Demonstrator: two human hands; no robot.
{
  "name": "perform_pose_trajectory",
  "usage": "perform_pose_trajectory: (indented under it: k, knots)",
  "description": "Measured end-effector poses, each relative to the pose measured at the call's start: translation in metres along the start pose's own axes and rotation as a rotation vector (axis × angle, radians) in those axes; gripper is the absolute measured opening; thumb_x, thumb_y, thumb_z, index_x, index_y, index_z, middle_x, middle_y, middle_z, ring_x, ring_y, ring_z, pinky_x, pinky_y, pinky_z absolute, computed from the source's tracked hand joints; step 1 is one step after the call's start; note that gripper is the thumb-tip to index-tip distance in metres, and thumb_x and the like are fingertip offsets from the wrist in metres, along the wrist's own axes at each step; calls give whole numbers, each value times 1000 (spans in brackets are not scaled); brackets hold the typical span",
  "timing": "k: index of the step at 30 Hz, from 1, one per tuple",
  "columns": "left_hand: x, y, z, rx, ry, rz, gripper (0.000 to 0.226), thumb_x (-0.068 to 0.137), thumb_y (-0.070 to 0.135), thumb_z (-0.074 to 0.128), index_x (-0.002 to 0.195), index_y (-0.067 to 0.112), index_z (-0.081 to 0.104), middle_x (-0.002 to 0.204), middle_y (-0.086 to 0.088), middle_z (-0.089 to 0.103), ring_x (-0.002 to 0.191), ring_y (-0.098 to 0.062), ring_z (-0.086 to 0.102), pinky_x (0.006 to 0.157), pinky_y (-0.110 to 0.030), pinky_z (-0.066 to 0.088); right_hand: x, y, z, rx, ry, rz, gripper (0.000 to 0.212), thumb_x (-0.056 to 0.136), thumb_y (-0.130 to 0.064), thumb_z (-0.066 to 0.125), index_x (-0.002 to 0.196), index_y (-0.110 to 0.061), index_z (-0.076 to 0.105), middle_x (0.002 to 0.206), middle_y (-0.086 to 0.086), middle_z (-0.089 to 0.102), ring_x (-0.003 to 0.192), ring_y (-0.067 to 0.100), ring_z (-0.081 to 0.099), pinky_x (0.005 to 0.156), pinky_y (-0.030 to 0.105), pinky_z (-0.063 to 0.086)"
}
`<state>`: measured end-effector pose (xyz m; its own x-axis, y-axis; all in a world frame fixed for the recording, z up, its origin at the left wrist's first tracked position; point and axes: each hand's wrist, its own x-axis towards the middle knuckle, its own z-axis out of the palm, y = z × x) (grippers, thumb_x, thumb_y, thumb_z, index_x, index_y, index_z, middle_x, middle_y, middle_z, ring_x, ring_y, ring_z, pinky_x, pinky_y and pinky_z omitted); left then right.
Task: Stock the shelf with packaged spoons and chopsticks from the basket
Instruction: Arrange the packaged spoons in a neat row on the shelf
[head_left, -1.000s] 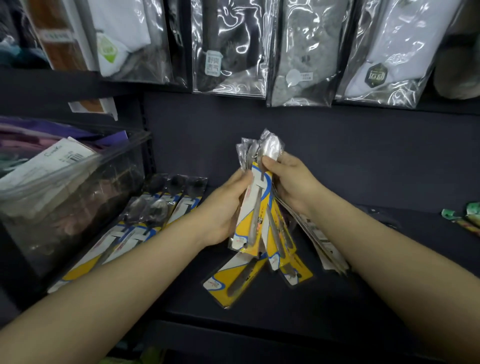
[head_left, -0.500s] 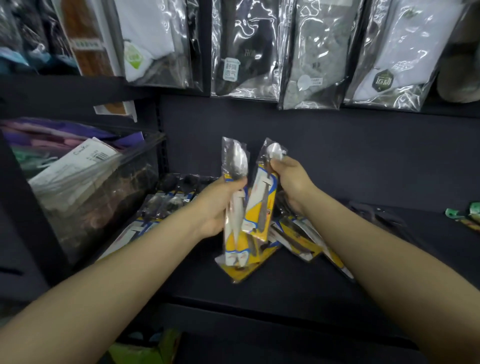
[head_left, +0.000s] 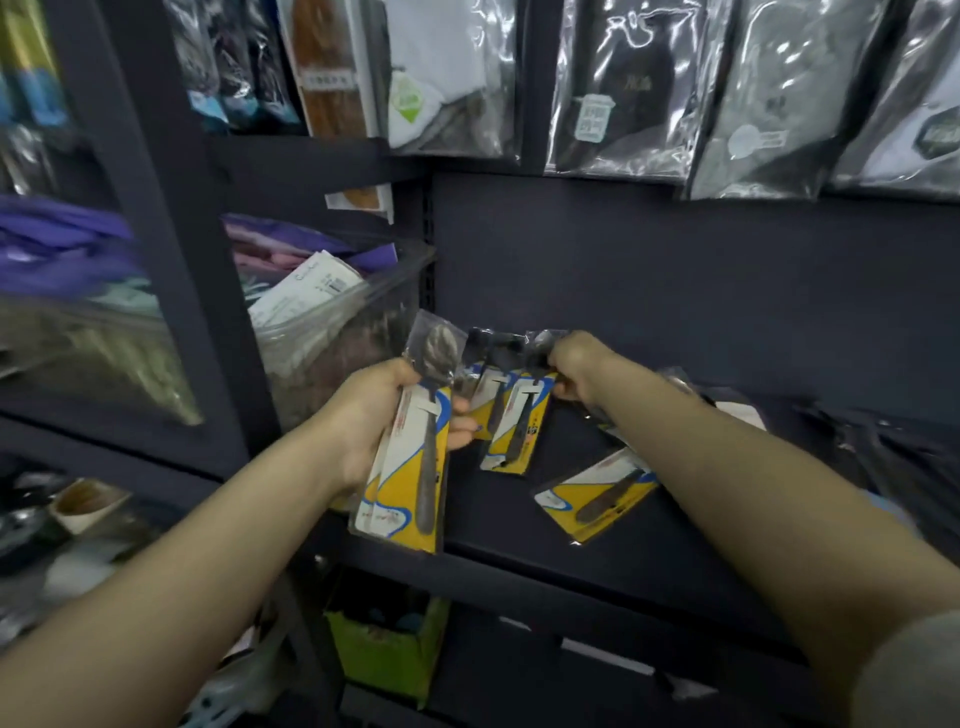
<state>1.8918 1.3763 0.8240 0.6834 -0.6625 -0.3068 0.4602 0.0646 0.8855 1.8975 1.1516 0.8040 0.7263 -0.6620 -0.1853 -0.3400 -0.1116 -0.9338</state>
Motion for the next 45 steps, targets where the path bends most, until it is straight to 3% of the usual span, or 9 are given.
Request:
perform_pose_trajectory:
  k: [4, 7, 12, 16, 29, 34, 37, 40, 45]
  knots:
    - [-4, -7, -9, 9, 33, 114, 33, 96, 8, 27, 87, -5, 56, 59, -16, 70, 52, -27, 69, 50, -33, 58, 18, 4, 6, -310, 114, -71, 16, 91, -3, 50, 74, -3, 51, 77, 18, 56, 57, 25, 52, 51, 31, 53]
    - [-5, -9, -11, -8, 57, 166, 28, 96, 4, 31, 88, -3, 56, 60, -17, 70, 52, -28, 68, 51, -35, 58, 12, 7, 4, -733, 201, -305, 30, 92, -15, 51, 114, 6, 52, 121, 26, 53, 108, 38, 55, 91, 38, 46]
    - [0, -12, -13, 44, 47, 186, 25, 96, 4, 33, 93, -5, 56, 67, -18, 69, 55, -25, 69, 52, -32, 58, -35, 21, 3, -1106, -359, -647, 57, 94, -38, 46, 141, -7, 35, 148, 11, 35, 138, 28, 32, 111, 33, 28]
    - [0, -17, -12, 151, 18, 187, 19, 96, 5, 37, 96, 0, 55, 65, -13, 72, 56, -22, 70, 51, -29, 56, -32, 33, -3, -1227, -385, -535, 69, 97, -45, 32, 150, -9, 6, 160, 7, 5, 148, 21, 6, 118, 29, 9]
    - [-13, -21, -25, 239, -11, 233, 18, 94, 4, 42, 93, 8, 59, 62, -7, 73, 55, -18, 70, 49, -25, 55, -34, 21, -3, -968, -261, -500, 52, 99, -29, 36, 146, -11, 27, 156, 7, 21, 145, 22, 17, 117, 32, 14]
    - [-15, -25, -29, 256, 68, 300, 11, 91, 3, 50, 88, 11, 57, 54, -1, 69, 46, -11, 66, 43, -21, 52, -99, -14, 20, -37, -406, -355, 29, 95, -36, 46, 97, -12, 62, 87, 3, 64, 70, 16, 60, 56, 22, 47]
    - [-19, -28, -29, 275, 94, 331, 10, 90, 6, 52, 85, 12, 57, 62, -1, 65, 44, -5, 61, 43, -17, 49, -114, -5, 35, -58, -450, -276, 9, 87, -13, 61, 81, -12, 56, 64, 2, 59, 50, 10, 54, 42, 16, 37]
    - [-27, -29, -33, 296, 130, 318, 28, 92, 8, 45, 66, 14, 52, 47, 6, 60, 37, -1, 54, 40, -12, 42, -102, 2, 40, 20, -271, -186, 25, 88, -1, 56, 67, -12, 49, 58, 4, 53, 33, 4, 48, 31, 12, 29]
    - [-42, -31, -56, 326, 186, 253, 21, 88, 6, 44, 68, 5, 52, 69, -24, 57, 57, -30, 52, 57, -36, 45, -66, 10, 30, -188, -27, -68, 37, 89, 0, 49, 53, -4, 44, 46, 12, 45, 26, 15, 38, 32, 16, 30]
